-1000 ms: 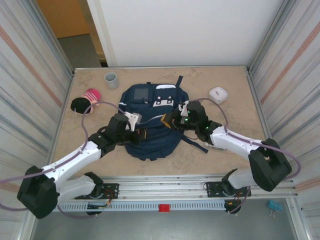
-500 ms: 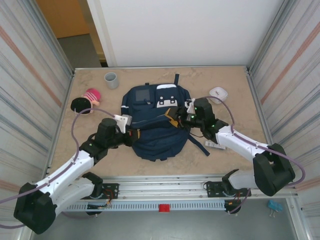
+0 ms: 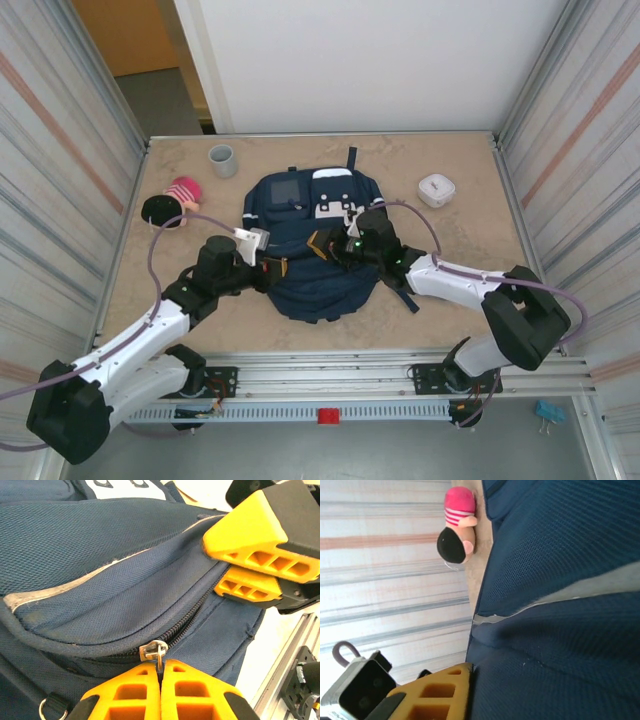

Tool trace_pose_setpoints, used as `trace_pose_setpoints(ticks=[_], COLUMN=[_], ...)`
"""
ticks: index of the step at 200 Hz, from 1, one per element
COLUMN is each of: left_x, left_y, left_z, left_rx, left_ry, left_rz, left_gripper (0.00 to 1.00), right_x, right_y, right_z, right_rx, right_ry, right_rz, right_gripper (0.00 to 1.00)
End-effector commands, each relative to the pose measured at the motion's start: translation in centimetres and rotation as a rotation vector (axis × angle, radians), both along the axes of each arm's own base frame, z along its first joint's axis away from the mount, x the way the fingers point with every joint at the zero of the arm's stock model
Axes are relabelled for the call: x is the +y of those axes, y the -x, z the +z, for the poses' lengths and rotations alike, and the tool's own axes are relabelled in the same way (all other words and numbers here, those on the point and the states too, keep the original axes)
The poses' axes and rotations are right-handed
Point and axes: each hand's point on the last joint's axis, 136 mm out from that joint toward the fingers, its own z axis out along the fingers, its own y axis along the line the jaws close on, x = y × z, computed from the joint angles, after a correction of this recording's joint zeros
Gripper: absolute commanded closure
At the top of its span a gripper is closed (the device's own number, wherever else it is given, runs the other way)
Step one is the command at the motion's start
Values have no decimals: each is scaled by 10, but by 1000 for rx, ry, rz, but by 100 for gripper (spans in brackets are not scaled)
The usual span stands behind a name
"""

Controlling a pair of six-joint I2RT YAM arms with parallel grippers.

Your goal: Pack books, pencil case, and school supplies into a backpack

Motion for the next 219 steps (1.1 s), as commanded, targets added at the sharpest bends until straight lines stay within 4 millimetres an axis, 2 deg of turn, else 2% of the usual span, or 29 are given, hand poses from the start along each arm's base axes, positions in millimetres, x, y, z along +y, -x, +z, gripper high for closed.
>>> trace_pose_setpoints(ticks=[1,41,71,85,98,104,113,129,160,170,178,183,194,219], left_x=[3,27,27,19,10,7,2,-4,-5,-2,2,6,20,44], left_y=[-9,-14,-17,-18,-18,-19,-19,-18,-15,-15,-16,-18,-24,-37], left_z=[20,1,2,7,16,19,23,29,33,31,30,28,23,14], left_rx=[-55,-16,-43,-55,-69,-74,-82,-93,-100,-97,-94,-90,-83,-68], left_ry=[-15,-68,-73,-41,3,18,39,61,67,55,38,18,-36,-103], left_rz=[37,105,91,60,20,7,-13,-39,-50,-38,-15,11,89,187], left_gripper=[100,100,100,100,100,100,100,100,100,100,100,100,100,99], right_x=[-3,-34,-45,-42,-35,-31,-23,-10,13,15,14,14,13,12], right_y=[-11,-10,-17,-18,-16,-15,-12,-8,-7,-7,-8,-8,-7,-2], right_z=[16,27,39,41,39,38,34,28,16,13,14,14,17,30], right_rx=[-48,-51,-71,-69,-64,-62,-54,-43,-28,-29,-39,-43,-58,-95], right_ry=[-25,28,17,8,5,6,8,-1,-5,2,9,14,23,17], right_rz=[-7,101,64,41,22,12,4,-13,-2,-3,-12,-12,2,95], right_gripper=[97,100,97,85,62,55,51,50,55,63,75,82,92,99])
